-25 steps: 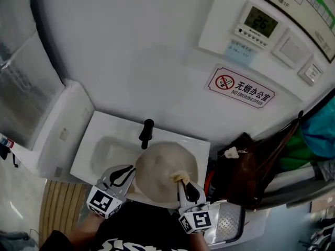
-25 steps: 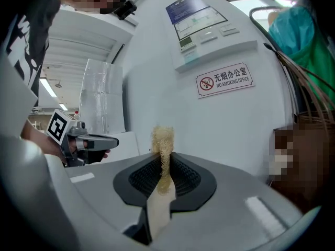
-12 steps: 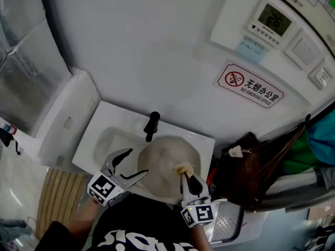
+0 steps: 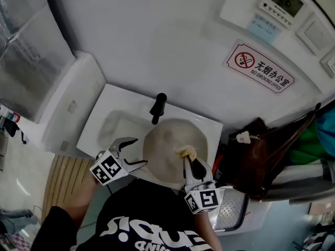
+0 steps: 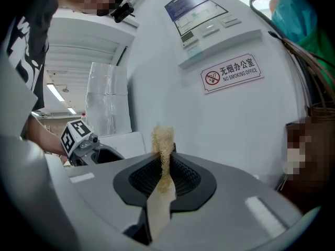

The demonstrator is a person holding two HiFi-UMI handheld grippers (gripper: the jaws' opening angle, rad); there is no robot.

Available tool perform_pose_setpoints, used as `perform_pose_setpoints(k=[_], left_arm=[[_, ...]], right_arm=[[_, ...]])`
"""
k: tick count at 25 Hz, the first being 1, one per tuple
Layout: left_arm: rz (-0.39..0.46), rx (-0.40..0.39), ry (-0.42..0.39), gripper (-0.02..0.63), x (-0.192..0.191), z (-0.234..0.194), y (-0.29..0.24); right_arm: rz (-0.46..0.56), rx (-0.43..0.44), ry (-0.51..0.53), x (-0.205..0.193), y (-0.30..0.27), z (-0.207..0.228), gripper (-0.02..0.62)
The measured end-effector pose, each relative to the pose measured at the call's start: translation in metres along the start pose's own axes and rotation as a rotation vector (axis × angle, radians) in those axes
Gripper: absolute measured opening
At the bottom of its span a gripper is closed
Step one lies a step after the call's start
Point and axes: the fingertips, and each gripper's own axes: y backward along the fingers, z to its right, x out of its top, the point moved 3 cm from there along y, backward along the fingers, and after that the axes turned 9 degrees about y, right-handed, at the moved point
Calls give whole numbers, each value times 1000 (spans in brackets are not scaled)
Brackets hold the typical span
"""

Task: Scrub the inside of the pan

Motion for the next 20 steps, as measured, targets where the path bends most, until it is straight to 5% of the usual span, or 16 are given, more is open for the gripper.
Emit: perform_pose_setpoints(k=[13, 20], left_arm=[[-352, -84, -18, 353, -120, 15, -45], [-433, -76, -13, 307, -152, 17, -52]], right_arm=[[-28, 46, 5, -6, -3, -9, 52], [-38, 65, 10, -11, -2, -14, 52]])
